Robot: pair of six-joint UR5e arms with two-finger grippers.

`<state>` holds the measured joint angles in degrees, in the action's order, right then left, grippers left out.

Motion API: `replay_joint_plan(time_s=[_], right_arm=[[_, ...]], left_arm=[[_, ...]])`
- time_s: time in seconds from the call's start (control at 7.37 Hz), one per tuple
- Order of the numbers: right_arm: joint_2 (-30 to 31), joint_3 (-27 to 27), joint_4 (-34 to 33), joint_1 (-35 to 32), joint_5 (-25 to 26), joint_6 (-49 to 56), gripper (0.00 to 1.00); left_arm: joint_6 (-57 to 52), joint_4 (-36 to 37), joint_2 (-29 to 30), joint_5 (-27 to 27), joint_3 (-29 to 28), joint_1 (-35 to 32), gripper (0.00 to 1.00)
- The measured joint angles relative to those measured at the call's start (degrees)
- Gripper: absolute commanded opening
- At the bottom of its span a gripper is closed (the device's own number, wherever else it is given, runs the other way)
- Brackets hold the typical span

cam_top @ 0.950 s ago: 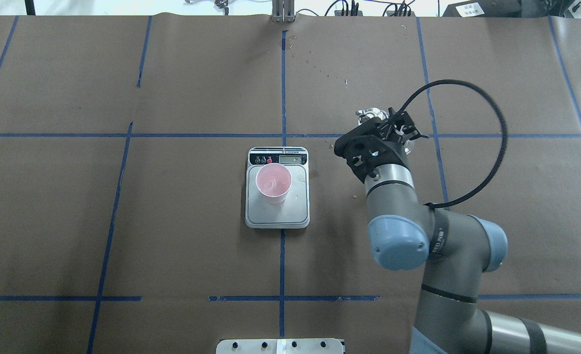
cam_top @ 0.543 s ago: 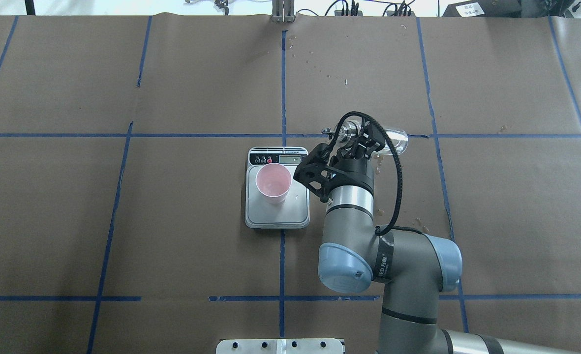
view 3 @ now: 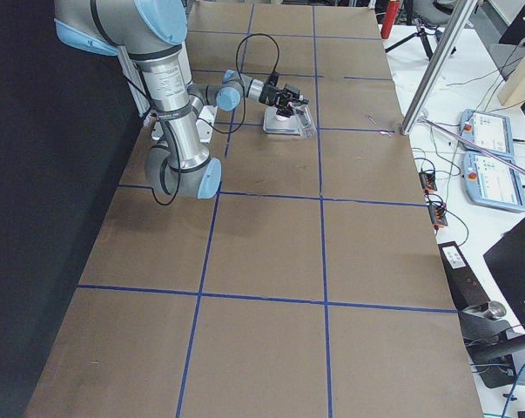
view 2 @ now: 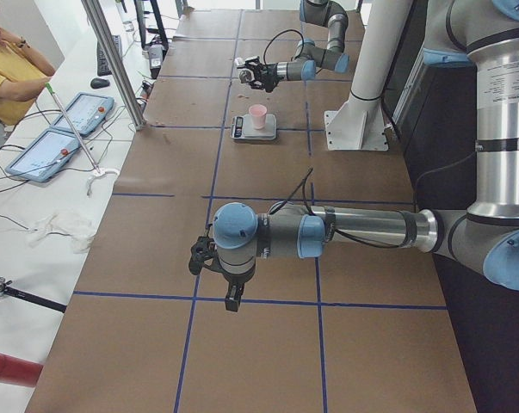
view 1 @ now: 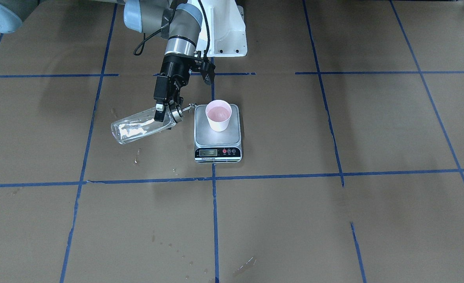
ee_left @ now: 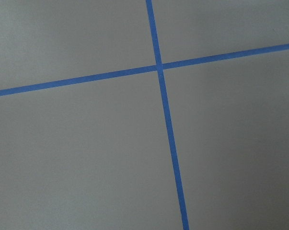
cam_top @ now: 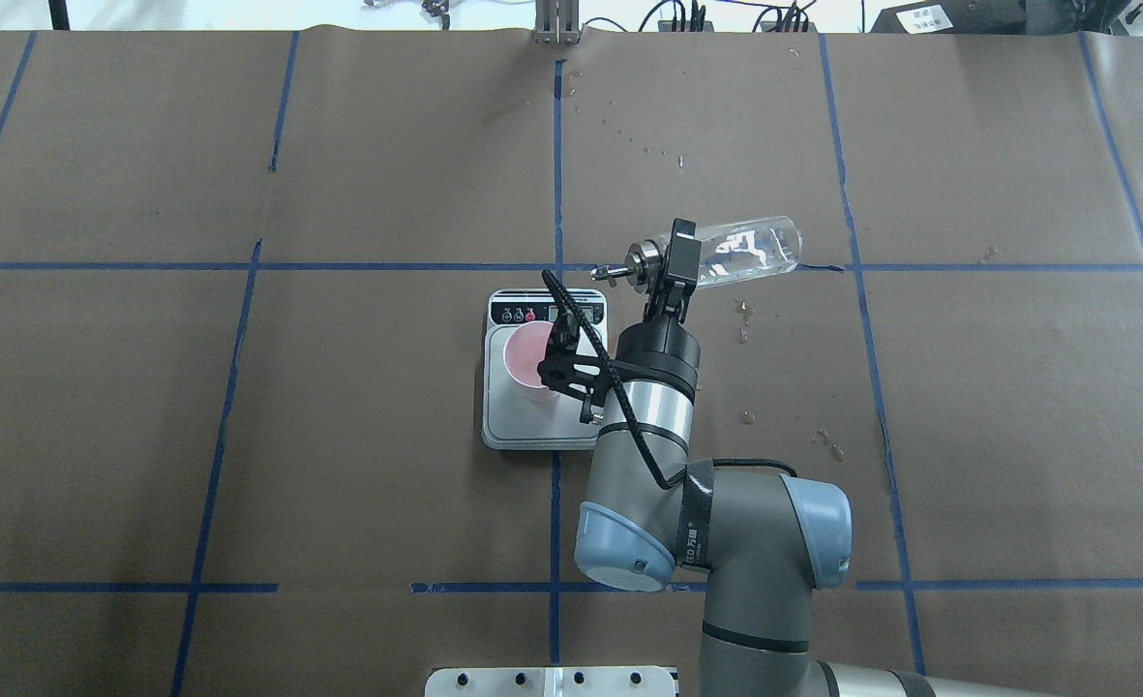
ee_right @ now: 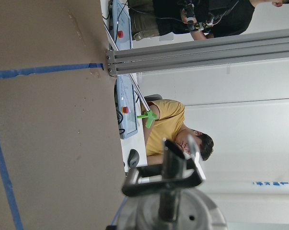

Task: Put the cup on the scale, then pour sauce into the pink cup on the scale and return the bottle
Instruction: 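Tilt the bottle spout down into the pink cup with the right gripper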

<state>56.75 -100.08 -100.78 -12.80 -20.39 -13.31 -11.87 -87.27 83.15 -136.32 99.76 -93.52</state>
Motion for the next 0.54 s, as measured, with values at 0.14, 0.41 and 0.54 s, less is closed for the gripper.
replay_joint_plan(time_s=[0.14, 0.41, 0.54], right_arm=[[-0.27, 0.2, -0.23, 0.4, 1.44, 2.5, 0.0], [-0.43, 0.78, -0.31, 1.23, 4.73, 7.85, 0.0], [-0.42, 1.01, -0.33, 1.68, 6.34, 9.82, 0.0]], left_arm=[[0.0, 0.0, 0.0, 0.0, 0.0, 0.02, 1.0], [0.0, 0.06, 0.0, 0.0, -0.09, 0.03, 1.0], [0.0, 0.07, 0.0, 0.0, -0.13, 0.01, 1.0]])
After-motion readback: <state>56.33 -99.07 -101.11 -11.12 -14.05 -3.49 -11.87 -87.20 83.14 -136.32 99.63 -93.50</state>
